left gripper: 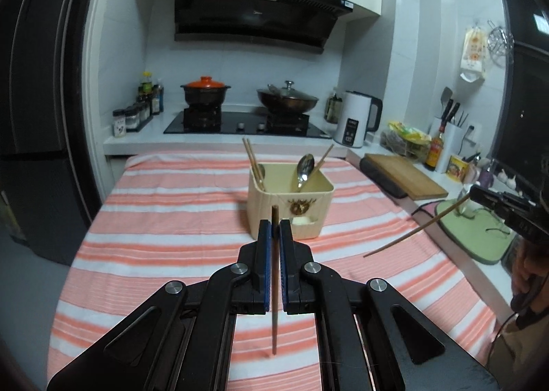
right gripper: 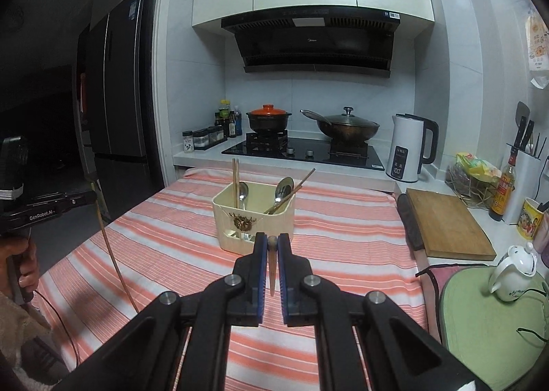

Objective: Organize utensils
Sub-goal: 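Lift the chopsticks and lower them into the cream box with both grippers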

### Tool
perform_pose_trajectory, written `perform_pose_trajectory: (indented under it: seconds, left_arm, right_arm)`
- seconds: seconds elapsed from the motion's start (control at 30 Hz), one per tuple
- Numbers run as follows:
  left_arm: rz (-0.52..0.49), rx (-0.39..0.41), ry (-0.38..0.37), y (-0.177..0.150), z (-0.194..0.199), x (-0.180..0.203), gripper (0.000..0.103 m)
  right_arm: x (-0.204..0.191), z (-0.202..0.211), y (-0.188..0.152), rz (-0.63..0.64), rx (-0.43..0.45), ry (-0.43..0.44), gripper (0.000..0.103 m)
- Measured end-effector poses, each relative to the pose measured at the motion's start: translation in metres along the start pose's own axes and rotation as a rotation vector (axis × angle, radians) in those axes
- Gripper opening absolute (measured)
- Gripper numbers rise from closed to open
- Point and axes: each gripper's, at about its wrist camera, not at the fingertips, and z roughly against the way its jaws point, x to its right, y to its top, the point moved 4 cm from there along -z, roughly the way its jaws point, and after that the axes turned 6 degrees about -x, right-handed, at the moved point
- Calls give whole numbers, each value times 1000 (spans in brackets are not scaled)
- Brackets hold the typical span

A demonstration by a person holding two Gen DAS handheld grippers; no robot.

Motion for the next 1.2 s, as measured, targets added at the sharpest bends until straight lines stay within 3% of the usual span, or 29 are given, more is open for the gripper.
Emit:
perform_pose_trajectory:
  seconds: [0.43,0.77,1.0,1.2]
  left_arm:
    - [-3,21,-74,53,-8,14,2]
    - [-7,183,-65,143,-11,22,2]
    - [51,266,-14,183,-63,9,2]
    - [87,172,-1,174,-135,-6,2]
  right_arm:
    - [-4,-13,35,-24,6,70,6]
    - [-14,-33,101,18,98,56,6]
    - [-4,-83,125,9,76,30,6]
    - [15,-142,120,-74,-61,72,6]
